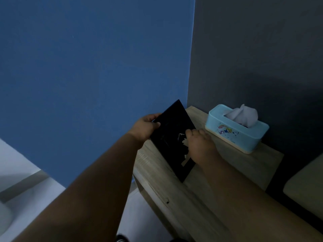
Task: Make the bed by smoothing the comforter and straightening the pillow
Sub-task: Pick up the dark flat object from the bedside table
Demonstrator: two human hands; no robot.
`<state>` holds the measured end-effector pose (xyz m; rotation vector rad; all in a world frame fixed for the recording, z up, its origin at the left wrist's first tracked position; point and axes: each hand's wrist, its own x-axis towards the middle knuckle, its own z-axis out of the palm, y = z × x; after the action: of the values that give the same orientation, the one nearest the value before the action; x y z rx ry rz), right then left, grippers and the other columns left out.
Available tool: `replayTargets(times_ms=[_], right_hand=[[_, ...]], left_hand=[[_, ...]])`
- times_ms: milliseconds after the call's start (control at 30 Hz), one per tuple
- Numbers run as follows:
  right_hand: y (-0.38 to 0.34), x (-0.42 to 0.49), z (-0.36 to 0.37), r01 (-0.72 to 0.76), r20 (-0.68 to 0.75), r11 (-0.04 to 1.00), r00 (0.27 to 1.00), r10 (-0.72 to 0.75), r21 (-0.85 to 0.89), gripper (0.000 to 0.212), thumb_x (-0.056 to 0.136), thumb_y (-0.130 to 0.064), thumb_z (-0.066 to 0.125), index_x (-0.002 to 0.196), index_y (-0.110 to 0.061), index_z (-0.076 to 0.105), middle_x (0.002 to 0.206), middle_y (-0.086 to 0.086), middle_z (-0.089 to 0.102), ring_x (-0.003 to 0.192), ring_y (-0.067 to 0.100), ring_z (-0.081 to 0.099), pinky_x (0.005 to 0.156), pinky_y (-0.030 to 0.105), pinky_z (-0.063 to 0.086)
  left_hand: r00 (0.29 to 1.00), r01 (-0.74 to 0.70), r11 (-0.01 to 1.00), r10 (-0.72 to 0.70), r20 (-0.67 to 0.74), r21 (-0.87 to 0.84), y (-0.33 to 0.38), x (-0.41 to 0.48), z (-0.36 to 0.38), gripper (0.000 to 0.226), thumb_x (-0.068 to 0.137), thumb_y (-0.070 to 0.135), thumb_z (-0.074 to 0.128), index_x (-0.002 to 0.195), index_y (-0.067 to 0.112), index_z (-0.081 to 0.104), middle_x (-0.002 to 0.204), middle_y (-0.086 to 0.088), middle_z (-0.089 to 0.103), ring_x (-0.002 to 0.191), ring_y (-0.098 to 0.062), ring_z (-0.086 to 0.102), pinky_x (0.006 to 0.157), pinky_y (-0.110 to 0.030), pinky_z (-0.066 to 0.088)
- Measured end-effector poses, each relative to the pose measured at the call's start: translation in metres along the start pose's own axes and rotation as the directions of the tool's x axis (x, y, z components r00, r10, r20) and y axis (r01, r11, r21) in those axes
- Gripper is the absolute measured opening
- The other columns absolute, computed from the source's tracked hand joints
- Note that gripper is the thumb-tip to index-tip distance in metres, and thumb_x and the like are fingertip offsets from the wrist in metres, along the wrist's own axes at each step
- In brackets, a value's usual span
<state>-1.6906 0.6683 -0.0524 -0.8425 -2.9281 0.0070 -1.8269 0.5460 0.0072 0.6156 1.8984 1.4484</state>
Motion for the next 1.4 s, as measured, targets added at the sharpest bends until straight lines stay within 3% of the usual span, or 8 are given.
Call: replayTargets(times_ms=[167, 367, 500, 633, 800, 1000, 1133, 1400], right_hand=[[0.001, -0.004, -0.013, 0.083, 0.034, 0.996, 0.996, -0.082, -0.032, 0.07, 0.079, -0.024, 0.067, 0.141, -0.019, 0.035, 0.133, 0.012, 0.044, 0.121, 0.03, 0.04, 0.099, 0.038, 0.035], [0.009, 0.006, -0.038, 0.289, -0.059, 0.954, 0.954, -0.294, -0.085, 0.049, 0.075, -0.013, 0.062, 0.124, -0.011, 0.061, 0.12, 0.006, 0.056, 0.116, 0.028, 0.044, 0.091, 0.034, 0.035], [0.016, 0.013, -0.053, 0.327, -0.028, 0.933, 0.942, -0.335, -0.153, 0.048, 0.078, -0.018, 0.061, 0.126, -0.016, 0.06, 0.121, 0.0, 0.056, 0.118, 0.024, 0.042, 0.09, 0.032, 0.032], [0.016, 0.006, -0.048, 0.268, -0.13, 0.959, 0.952, -0.279, -0.091, 0.067, 0.051, -0.028, 0.077, 0.115, -0.009, 0.069, 0.104, 0.008, 0.066, 0.096, 0.031, 0.059, 0.083, 0.038, 0.047], [-0.005, -0.01, -0.04, 0.19, -0.117, 0.933, 0.98, -0.161, 0.307, 0.066, 0.092, -0.048, 0.048, 0.148, -0.018, 0.033, 0.147, 0.004, 0.038, 0.134, 0.026, 0.03, 0.111, 0.038, 0.03], [-0.015, -0.016, -0.034, 0.141, -0.104, 0.9, 0.989, -0.107, 0.413, 0.062, 0.098, -0.044, 0.041, 0.152, -0.018, 0.021, 0.156, 0.002, 0.025, 0.141, 0.022, 0.023, 0.115, 0.037, 0.026], [-0.011, -0.02, -0.027, 0.141, -0.178, 0.847, 0.982, -0.056, 0.513, 0.053, 0.1, -0.032, 0.04, 0.149, -0.016, 0.029, 0.153, 0.001, 0.034, 0.135, 0.022, 0.038, 0.107, 0.034, 0.038], [0.004, -0.029, -0.018, 0.019, -0.221, 0.691, 0.954, 0.205, 0.723, 0.035, 0.101, -0.025, 0.039, 0.133, -0.016, 0.052, 0.107, 0.004, 0.062, 0.097, 0.019, 0.058, 0.077, 0.027, 0.044]], left_hand=[[1.0, -0.02, 1.0, 0.02, -0.012, -0.017, 0.003, -0.002, 0.0, 0.041, 0.098, -0.003, 0.042, 0.133, 0.014, 0.055, 0.115, -0.008, 0.064, 0.084, -0.011, 0.064, 0.063, -0.015, 0.056], [0.999, -0.032, 0.999, 0.032, -0.033, 0.014, 0.012, -0.005, 0.0, 0.043, 0.097, -0.005, 0.044, 0.136, 0.01, 0.053, 0.127, -0.011, 0.061, 0.103, -0.018, 0.06, 0.087, -0.026, 0.049], [0.999, -0.02, 1.0, 0.02, -0.05, -0.008, 0.017, -0.01, 0.003, 0.043, 0.097, -0.003, 0.044, 0.137, 0.011, 0.052, 0.121, -0.008, 0.062, 0.088, -0.013, 0.063, 0.068, -0.017, 0.054], [0.994, -0.038, 0.998, 0.034, -0.106, -0.041, 0.025, -0.011, 0.009, 0.039, 0.098, 0.0, 0.044, 0.135, 0.01, 0.052, 0.114, -0.009, 0.062, 0.087, -0.016, 0.061, 0.065, -0.019, 0.052], [0.984, -0.048, 0.998, 0.038, -0.171, -0.052, 0.032, -0.01, 0.017, 0.034, 0.099, 0.004, 0.043, 0.129, 0.013, 0.055, 0.105, -0.008, 0.061, 0.091, -0.021, 0.06, 0.069, -0.027, 0.05], [0.992, -0.009, 0.994, -0.005, -0.122, -0.108, 0.038, -0.009, 0.031, 0.029, 0.094, 0.003, 0.045, 0.12, 0.005, 0.058, 0.094, -0.009, 0.063, 0.074, -0.015, 0.06, 0.05, -0.021, 0.048], [0.996, -0.004, 0.985, -0.012, -0.091, -0.175, 0.041, -0.01, 0.042, 0.028, 0.092, 0.003, 0.051, 0.119, 0.008, 0.045, 0.088, -0.005, 0.057, 0.07, -0.014, 0.059, 0.041, -0.013, 0.049], [1.0, 0.015, 0.974, -0.009, 0.024, -0.226, 0.04, -0.01, 0.061, 0.034, 0.094, 0.034, 0.057, 0.119, 0.016, 0.044, 0.118, -0.004, 0.052, 0.084, -0.023, 0.06, 0.065, -0.03, 0.055]])
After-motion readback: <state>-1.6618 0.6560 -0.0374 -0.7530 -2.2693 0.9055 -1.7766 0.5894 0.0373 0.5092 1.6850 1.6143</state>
